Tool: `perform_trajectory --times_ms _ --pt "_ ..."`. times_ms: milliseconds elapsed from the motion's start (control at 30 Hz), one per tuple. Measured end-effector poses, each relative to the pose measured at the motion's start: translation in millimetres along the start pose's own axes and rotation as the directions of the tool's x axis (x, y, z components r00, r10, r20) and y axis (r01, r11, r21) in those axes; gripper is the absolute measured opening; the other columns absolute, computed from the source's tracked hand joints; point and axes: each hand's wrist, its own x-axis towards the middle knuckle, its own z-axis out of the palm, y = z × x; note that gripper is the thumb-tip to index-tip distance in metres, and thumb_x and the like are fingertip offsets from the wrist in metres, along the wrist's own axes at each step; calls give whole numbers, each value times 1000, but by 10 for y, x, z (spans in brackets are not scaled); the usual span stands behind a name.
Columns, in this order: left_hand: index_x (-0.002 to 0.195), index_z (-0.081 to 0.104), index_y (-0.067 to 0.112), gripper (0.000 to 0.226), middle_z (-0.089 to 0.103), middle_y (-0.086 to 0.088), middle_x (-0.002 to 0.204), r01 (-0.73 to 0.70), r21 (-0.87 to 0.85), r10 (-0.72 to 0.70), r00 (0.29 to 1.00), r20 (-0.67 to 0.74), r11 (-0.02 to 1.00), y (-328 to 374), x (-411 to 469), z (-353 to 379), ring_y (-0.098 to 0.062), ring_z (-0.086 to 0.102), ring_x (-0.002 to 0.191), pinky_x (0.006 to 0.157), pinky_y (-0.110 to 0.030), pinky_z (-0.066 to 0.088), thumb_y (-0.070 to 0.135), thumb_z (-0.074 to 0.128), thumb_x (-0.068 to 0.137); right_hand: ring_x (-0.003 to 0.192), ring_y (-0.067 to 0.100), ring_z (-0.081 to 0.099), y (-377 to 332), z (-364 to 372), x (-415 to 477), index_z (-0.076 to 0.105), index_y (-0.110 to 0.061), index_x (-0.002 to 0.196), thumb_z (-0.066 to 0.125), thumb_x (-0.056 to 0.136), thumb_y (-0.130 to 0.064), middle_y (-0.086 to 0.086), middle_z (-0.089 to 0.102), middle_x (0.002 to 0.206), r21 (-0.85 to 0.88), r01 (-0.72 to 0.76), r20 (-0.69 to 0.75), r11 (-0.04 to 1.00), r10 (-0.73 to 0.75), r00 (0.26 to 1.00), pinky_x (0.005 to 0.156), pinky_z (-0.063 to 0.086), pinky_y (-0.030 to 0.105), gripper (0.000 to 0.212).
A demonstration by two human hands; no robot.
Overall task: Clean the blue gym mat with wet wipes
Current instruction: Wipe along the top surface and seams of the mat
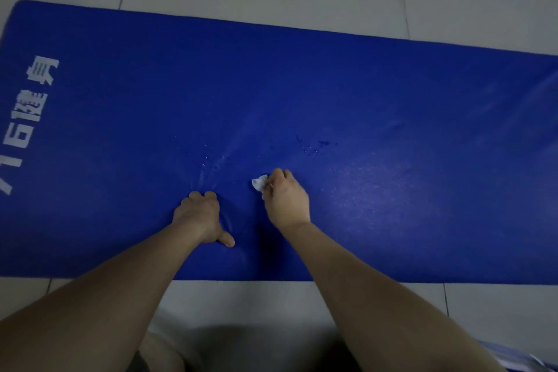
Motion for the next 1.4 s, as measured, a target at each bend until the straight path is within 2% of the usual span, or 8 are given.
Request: perform_trajectory --times_ms 67,167,300,433,767,1033,1267,1400 --pt "148 30 16 123 38 -11 142 6 -3 -5 1000 15 1000 6 -6 -12 -27 46 127 96 -38 50 72 87 54 86 24 59 228 -150 54 54 -9 105 56 97 -17 7 58 106 -36 -30 -6 999 30 1000 68 48 34 11" --pt "149 29 16 124 37 -11 143 -1 -18 2 1000 18 1000 8 -12 -4 -27 45 128 98 -38 51 71 87 54 97 30 60 739 -466 100 53 -8 110 48 100 -22 9 58 114 -7 -234 -92 972 233 968 72 47 37 18" --pt "147 31 16 121 38 -11 141 -5 -30 5 1000 2 1000 2 -24 0 -28 46 127 98 -39 51 70 88 54 105 39 60 1424 -871 75 52 -5 110 46 102 -28 18 59 119 68 -501 -210 863 503 838 77 42 41 25" --pt "142 35 16 117 40 -10 137 -7 -24 7 1000 1 1000 0 -19 -2 -27 47 124 96 -38 51 70 88 53 106 38 60 1404 -864 160 51 -4 113 46 104 -37 17 61 122 128 -566 -236 815 579 780 81 46 43 34" --pt "139 36 15 112 42 -11 133 1 6 -1 1000 -4 1000 15 -5 -3 -25 51 117 92 -35 53 71 86 56 99 24 60 -111 -66 402 47 -13 118 65 94 -23 7 58 112 -65 -201 -54 977 198 979 67 45 32 31" --pt "141 34 14 114 42 -11 135 -28 15 29 999 -27 999 -16 -22 -19 -25 49 120 92 -32 52 74 84 57 107 25 55 -359 -126 192 51 -12 126 53 98 -19 11 54 118 -165 -49 49 985 58 997 87 51 34 29" --pt "141 35 15 114 42 -12 137 -48 -54 47 999 -26 997 -64 -127 -56 -26 49 121 93 -33 50 74 84 57 147 33 21 -478 -68 -165 28 -9 153 35 105 -45 17 25 159 -460 139 218 877 -40 975 119 24 53 60" --pt "141 36 17 113 42 -10 137 -24 -33 23 1000 -19 999 -23 -113 -62 -25 51 120 91 -33 52 73 85 56 154 33 1 -200 -68 -159 14 -5 159 26 105 -54 19 10 166 -541 234 233 808 -124 964 124 5 57 74"
